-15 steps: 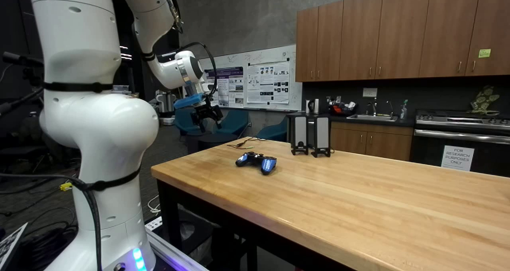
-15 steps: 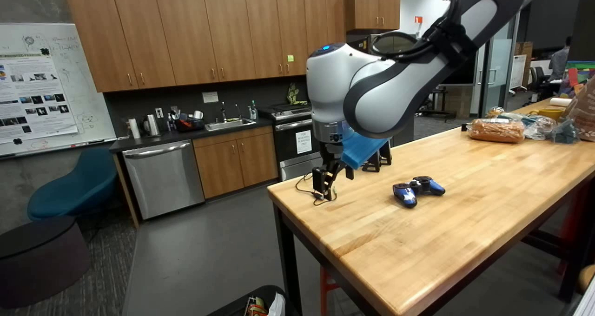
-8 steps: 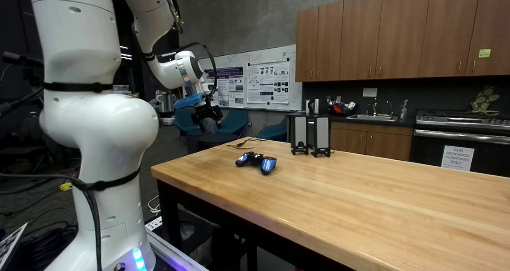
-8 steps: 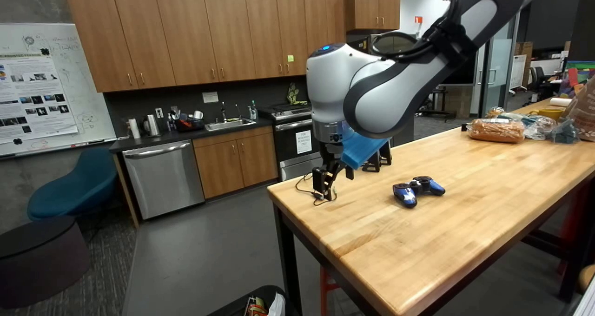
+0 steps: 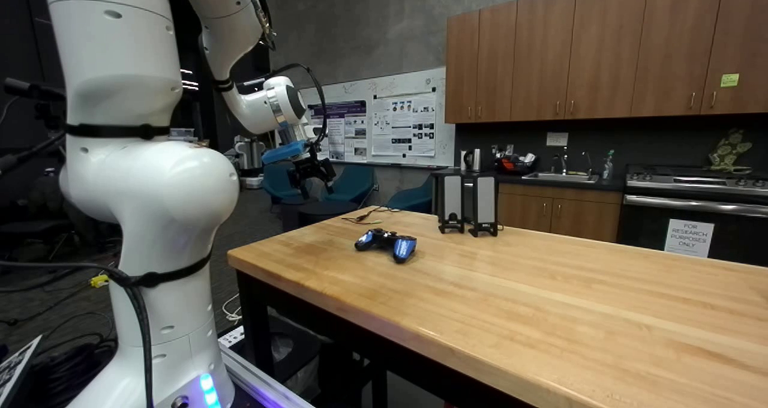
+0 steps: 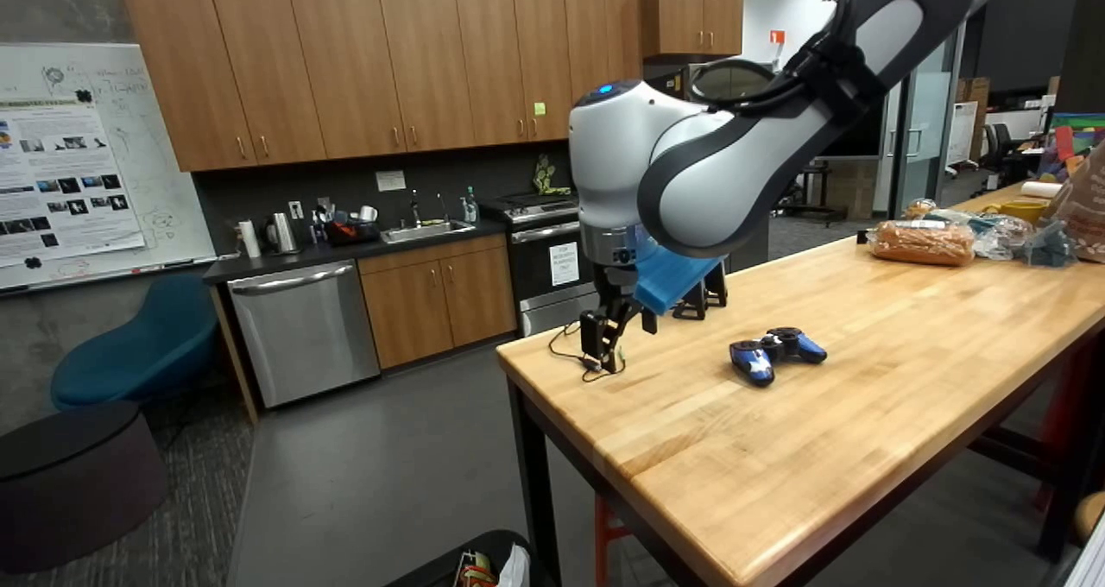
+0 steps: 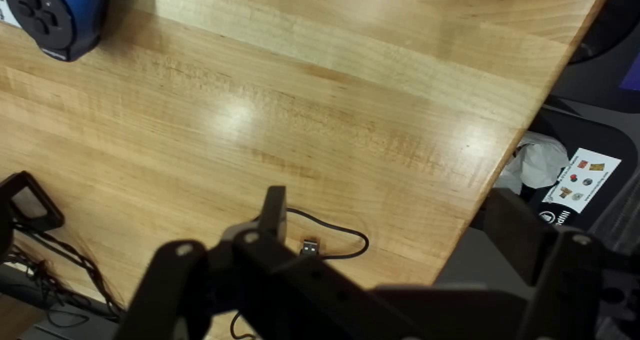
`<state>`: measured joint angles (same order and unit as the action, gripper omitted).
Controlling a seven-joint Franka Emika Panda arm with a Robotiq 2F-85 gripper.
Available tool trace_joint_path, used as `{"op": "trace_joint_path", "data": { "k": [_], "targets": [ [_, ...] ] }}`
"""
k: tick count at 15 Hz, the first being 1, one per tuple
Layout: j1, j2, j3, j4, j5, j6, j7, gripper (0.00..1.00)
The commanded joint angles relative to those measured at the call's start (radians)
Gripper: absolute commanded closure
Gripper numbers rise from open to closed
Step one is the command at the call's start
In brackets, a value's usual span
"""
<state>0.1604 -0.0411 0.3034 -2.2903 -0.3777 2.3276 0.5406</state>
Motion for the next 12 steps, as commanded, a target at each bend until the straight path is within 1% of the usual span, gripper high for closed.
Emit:
{"op": "trace_joint_path", "data": {
  "k": [1, 8, 12],
  "targets": [
    [0.02, 0.0, -0.021, 0.001, 0.0, -0.001, -0.001, 0.0],
    [0.021, -0.004, -0.021, -0.008, 0.007, 0.01, -0.003, 0.0],
    [0.018, 0.029, -0.025, 0.013, 0.01, 0.027, -0.003, 0.0]
  ]
}}
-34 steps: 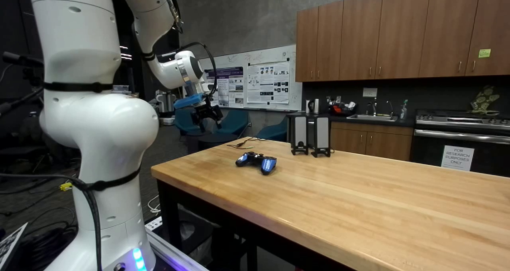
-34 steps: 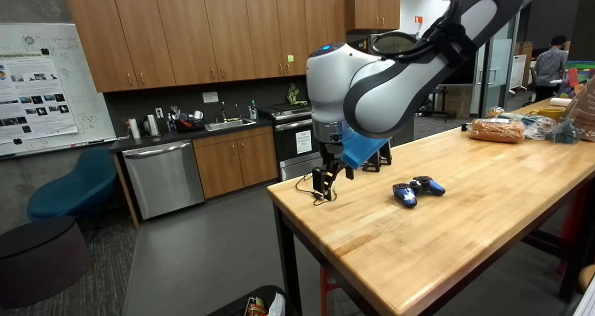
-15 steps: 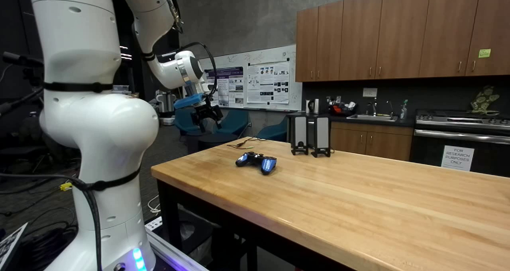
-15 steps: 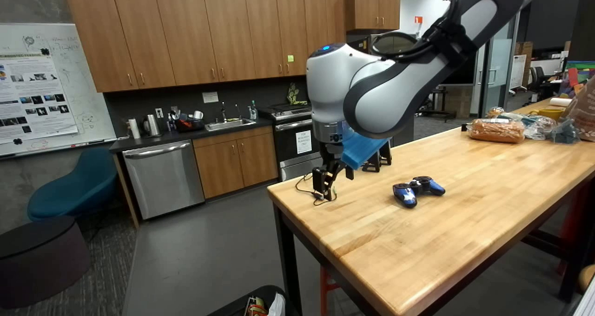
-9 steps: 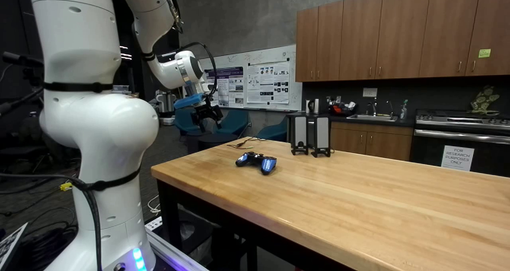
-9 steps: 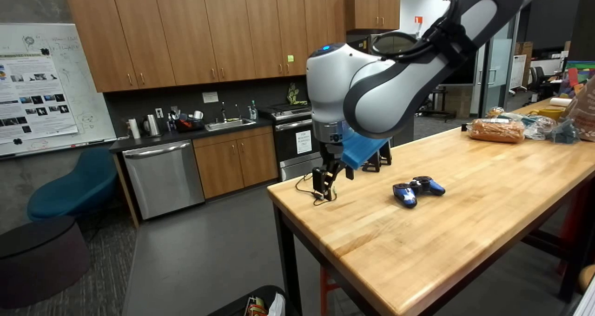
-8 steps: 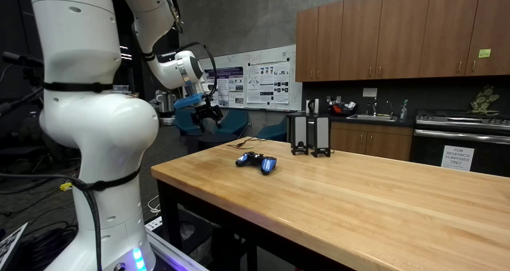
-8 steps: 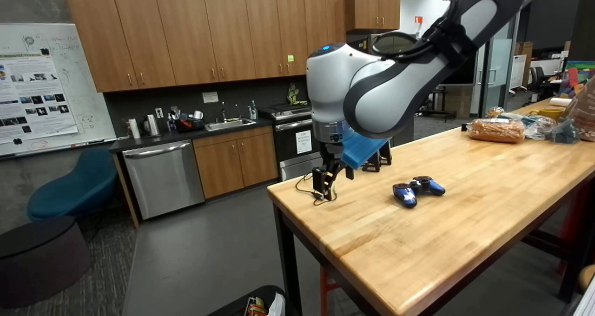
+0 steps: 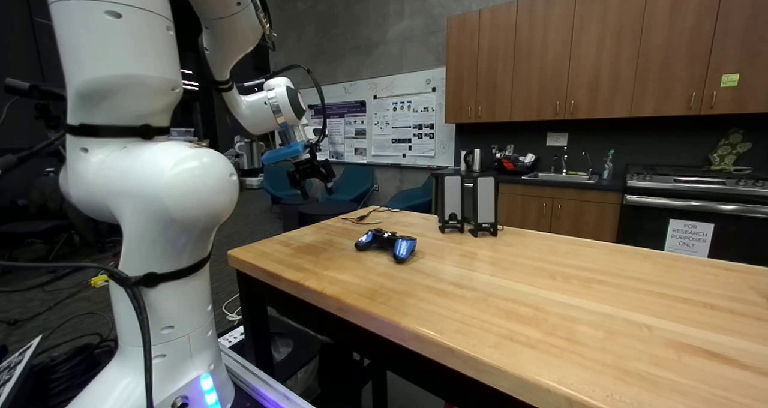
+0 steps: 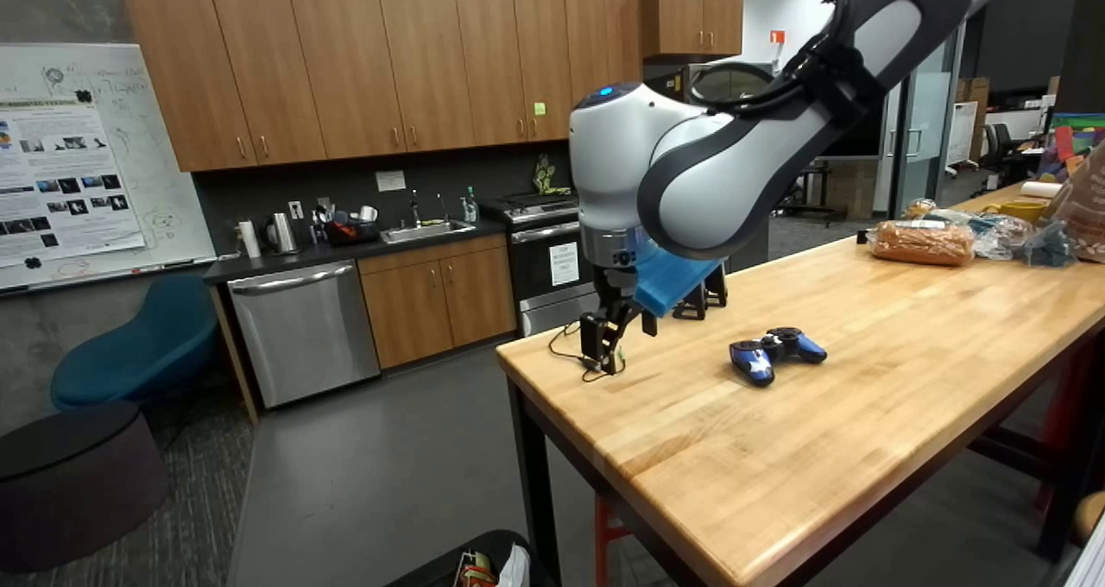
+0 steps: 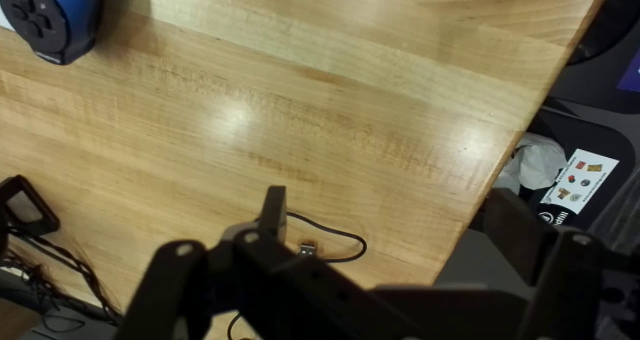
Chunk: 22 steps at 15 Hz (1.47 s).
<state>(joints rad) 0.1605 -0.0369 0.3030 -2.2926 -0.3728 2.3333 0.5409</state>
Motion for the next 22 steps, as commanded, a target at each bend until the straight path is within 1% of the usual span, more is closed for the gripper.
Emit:
{"op": "trace_joint_path", "data": {
  "k": [1, 3, 7, 11, 14, 18, 20, 21, 22],
  "targets": [
    [0.017, 0.042, -0.027, 0.032, 0.005, 0.023, -0.006, 0.0],
    [0.019, 0.073, -0.034, 0.063, 0.009, 0.03, -0.012, 0.0],
    [0.029, 0.145, -0.053, 0.161, 0.001, -0.006, -0.012, 0.0],
    [0.05, 0.216, -0.088, 0.27, -0.014, -0.112, -0.019, 0.0],
    [0.057, 0.257, -0.119, 0.322, -0.011, -0.166, -0.057, 0.0],
    [0.051, 0.307, -0.142, 0.344, 0.024, -0.105, -0.151, 0.0],
    [0.054, 0.326, -0.153, 0.353, 0.021, -0.08, -0.167, 0.0],
    [0.063, 0.3, -0.159, 0.326, 0.015, -0.092, -0.138, 0.0],
    [0.064, 0.311, -0.162, 0.331, 0.015, -0.083, -0.145, 0.0]
  ]
}}
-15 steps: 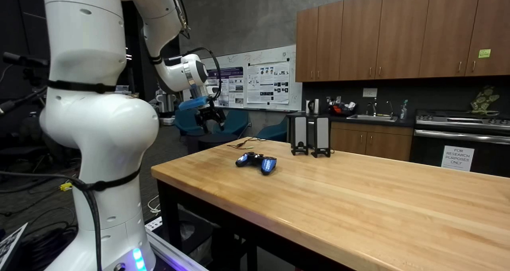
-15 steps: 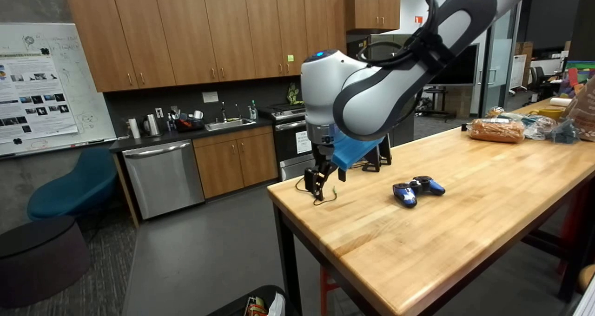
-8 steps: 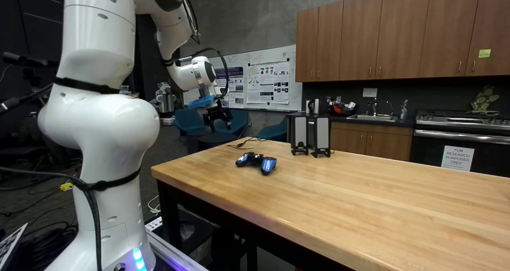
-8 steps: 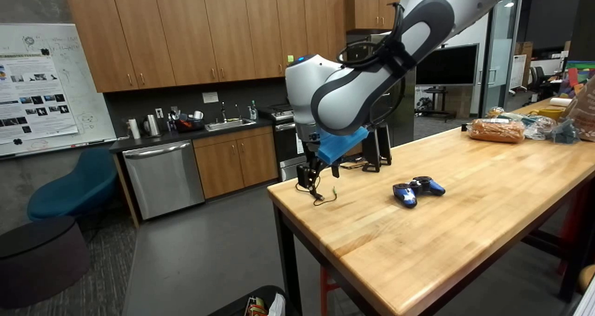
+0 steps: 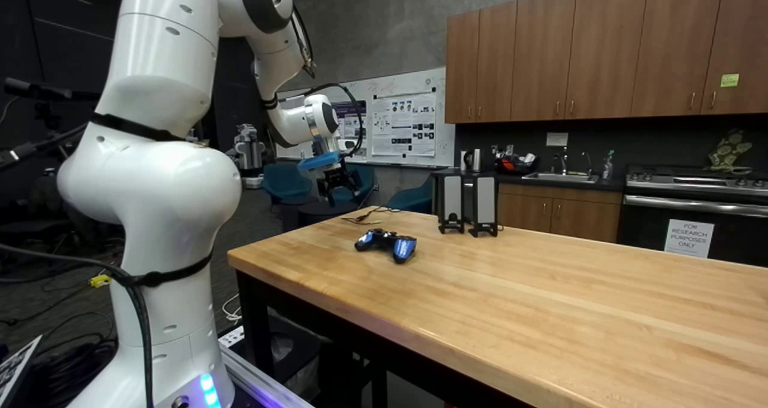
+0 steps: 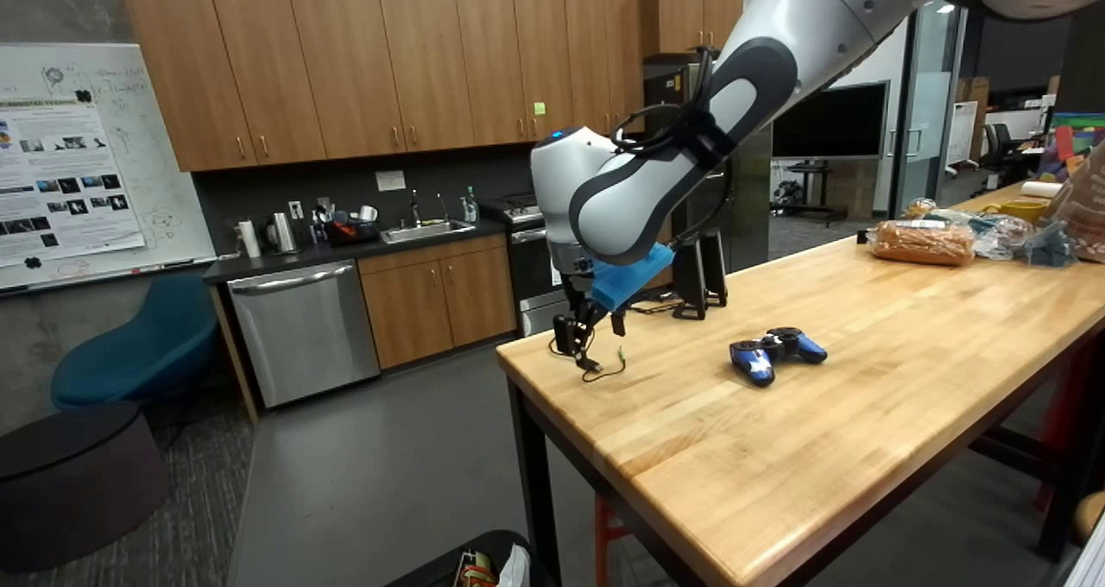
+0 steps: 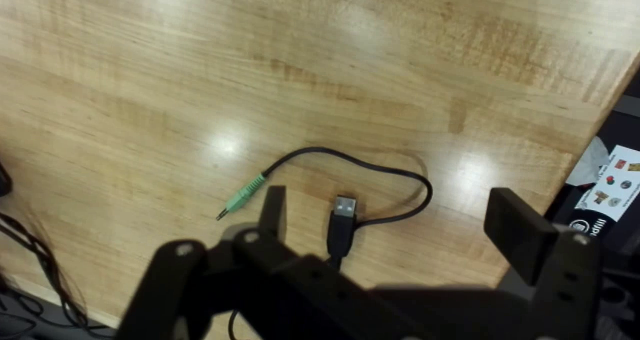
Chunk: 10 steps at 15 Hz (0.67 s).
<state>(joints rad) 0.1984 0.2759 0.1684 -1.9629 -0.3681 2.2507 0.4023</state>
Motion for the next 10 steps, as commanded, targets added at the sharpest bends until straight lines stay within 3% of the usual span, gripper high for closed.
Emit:
{"op": "trace_joint_path", "data": {
  "k": [1, 10],
  "targets": [
    [0.027, 0.006, -0.029, 0.005, 0.011, 0.004, -0.01, 0.0],
    [0.023, 0.039, -0.033, 0.015, 0.025, 0.026, -0.014, 0.0]
  ]
}}
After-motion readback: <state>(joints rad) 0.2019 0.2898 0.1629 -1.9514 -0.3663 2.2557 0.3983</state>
